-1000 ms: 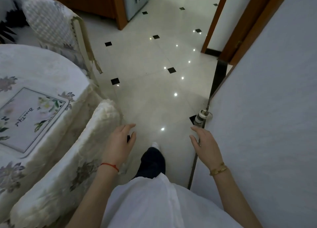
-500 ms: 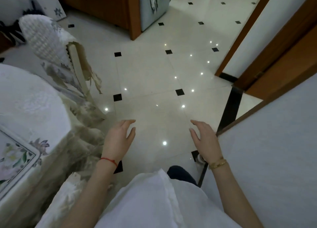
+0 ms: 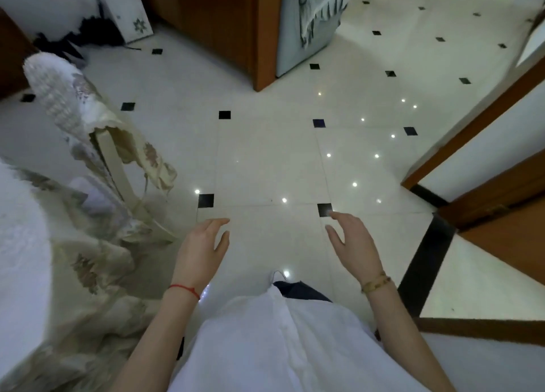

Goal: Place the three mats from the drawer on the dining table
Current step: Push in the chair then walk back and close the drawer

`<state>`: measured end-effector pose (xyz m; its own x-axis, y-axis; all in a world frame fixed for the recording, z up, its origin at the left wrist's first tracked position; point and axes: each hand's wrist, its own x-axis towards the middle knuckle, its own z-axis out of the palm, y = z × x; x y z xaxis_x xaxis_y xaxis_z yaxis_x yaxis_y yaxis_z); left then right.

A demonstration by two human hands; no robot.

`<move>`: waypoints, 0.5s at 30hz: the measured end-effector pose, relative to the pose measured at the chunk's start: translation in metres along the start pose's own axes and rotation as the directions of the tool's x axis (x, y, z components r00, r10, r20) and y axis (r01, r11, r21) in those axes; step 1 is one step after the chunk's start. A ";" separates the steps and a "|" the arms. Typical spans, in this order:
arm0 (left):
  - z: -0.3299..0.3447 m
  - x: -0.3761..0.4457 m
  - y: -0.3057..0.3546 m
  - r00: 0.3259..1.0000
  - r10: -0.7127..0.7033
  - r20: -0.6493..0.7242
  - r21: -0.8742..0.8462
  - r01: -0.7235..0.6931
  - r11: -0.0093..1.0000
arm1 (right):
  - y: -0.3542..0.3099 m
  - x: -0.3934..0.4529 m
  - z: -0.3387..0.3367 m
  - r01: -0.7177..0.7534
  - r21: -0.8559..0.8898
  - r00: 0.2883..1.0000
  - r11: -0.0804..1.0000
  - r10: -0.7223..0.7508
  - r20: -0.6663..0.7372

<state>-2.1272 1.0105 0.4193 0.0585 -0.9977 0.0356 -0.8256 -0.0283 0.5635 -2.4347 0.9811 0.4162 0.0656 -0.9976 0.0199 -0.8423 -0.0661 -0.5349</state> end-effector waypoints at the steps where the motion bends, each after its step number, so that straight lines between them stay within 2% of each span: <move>1: 0.000 0.024 0.007 1.000 -0.015 -0.018 0.002 0.015 1.000 | 0.002 0.034 -0.007 0.033 -0.012 0.999 0.999 -0.033 -0.009; 7: -0.005 0.133 0.014 0.980 -0.163 -0.115 -0.022 0.162 0.987 | -0.017 0.203 -0.016 0.185 -0.020 0.981 0.983 -0.183 0.067; 15: -0.008 0.260 -0.050 0.890 -0.407 -0.204 -0.033 0.409 0.912 | -0.056 0.380 0.058 0.311 0.013 0.914 0.950 -0.303 0.271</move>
<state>-2.0664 0.7534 0.4068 0.5030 -0.8638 -0.0291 -0.7101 -0.4322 0.5559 -2.3319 0.6065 0.4043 0.4602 -0.8865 -0.0487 -0.7732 -0.3732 -0.5128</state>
